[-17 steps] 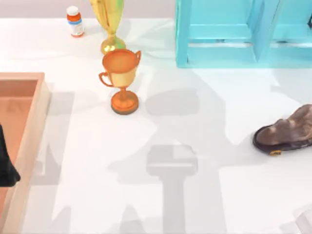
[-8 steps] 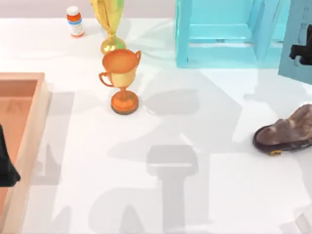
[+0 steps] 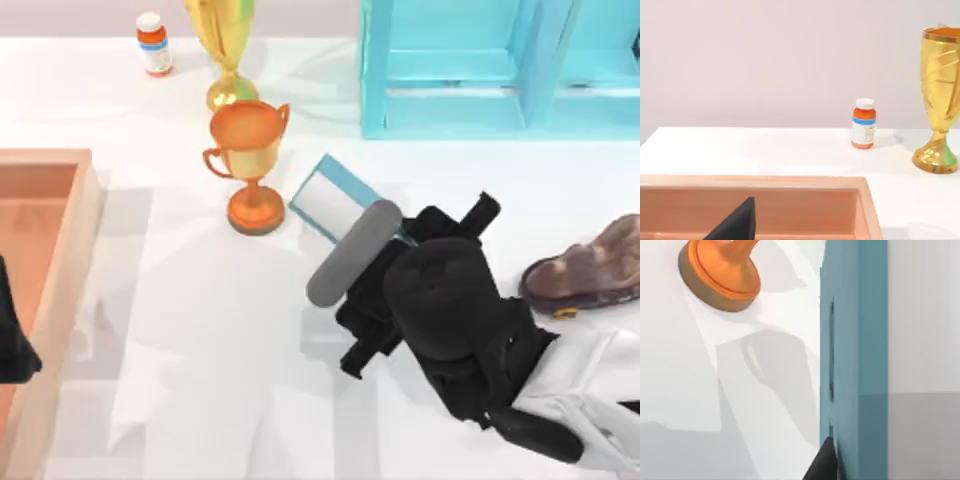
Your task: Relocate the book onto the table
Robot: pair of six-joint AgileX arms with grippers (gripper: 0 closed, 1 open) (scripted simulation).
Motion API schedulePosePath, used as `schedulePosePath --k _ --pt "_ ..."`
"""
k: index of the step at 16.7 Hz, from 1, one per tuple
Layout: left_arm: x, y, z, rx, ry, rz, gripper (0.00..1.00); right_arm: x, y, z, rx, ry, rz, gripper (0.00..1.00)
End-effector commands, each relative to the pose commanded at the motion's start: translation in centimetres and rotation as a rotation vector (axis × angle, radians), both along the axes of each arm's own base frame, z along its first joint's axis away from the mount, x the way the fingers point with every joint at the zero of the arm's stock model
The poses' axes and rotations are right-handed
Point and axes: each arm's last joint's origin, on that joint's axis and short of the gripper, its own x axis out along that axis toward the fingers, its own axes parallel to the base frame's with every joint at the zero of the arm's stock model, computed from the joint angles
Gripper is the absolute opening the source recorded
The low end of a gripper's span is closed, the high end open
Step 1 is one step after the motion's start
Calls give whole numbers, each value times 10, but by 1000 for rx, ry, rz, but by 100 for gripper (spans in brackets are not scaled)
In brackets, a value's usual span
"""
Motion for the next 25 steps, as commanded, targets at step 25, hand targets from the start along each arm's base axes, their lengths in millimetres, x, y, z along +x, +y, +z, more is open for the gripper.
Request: schedulePosePath --k 25 --pt "0 0 0 0 0 0 100 -168 76 -22 -590 -367 334 0"
